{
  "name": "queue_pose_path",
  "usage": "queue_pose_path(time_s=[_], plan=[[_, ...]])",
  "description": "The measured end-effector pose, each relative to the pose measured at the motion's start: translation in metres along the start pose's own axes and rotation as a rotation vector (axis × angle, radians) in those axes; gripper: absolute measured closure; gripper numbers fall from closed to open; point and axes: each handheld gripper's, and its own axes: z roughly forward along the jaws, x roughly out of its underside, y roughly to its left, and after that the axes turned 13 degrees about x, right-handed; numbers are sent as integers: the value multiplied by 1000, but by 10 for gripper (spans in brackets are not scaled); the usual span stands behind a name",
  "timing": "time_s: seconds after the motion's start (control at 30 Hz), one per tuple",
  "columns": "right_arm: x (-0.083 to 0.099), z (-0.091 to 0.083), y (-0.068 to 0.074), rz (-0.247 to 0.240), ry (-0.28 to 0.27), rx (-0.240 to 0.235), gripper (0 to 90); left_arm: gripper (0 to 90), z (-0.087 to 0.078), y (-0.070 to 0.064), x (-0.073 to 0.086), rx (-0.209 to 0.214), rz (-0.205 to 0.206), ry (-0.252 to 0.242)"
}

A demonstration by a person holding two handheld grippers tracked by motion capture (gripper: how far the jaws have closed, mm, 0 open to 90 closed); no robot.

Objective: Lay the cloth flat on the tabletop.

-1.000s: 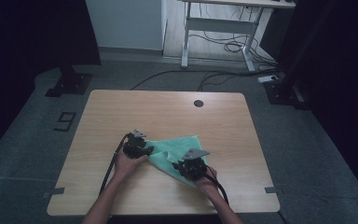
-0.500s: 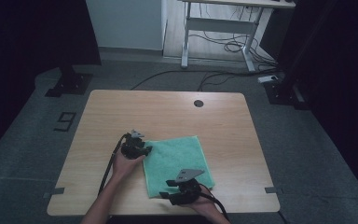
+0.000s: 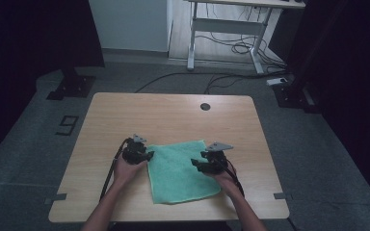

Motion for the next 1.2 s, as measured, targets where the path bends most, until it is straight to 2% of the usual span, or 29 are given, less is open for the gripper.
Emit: queue_pose_path(time_s=[0.13,0.17,0.27,0.37,0.53,0.67,0.8,0.87,0.9,1.0,1.1,1.13,1.17,1.2], plan=[[-7,14,-10,8,15,32,422,561,0,1,-1,1,-2,0],[-11,22,-18,19,26,52,419,562,1,1,-1,-5,1,-3],[-18,34,-26,22,32,77,416,563,3,0,-1,-5,7,-6],[-23,46,-33,21,38,93,408,577,5,-3,-4,-4,27,9],[-29,60,-34,9,49,96,414,593,5,-2,-4,-3,29,12],[-27,71,-28,-37,81,120,493,638,5,-1,-3,-4,28,-3],[-24,67,-29,-25,68,116,726,766,6,-1,-3,17,27,-11],[-23,65,-30,-22,72,108,758,818,6,-3,-3,25,31,-12],[-21,60,-33,-17,74,94,810,833,7,-5,-2,31,37,-11],[-16,46,-35,-16,41,91,841,848,5,-8,-2,54,48,-19],[-8,23,-34,4,8,91,845,845,1,-12,-1,76,66,-27],[-8,23,-34,4,8,91,845,845,0,-15,0,85,75,-24],[2,8,-29,-22,0,96,832,826,-2,-19,4,104,90,-16],[2,8,-29,-22,0,96,832,815,-2,-19,4,104,90,-16]])
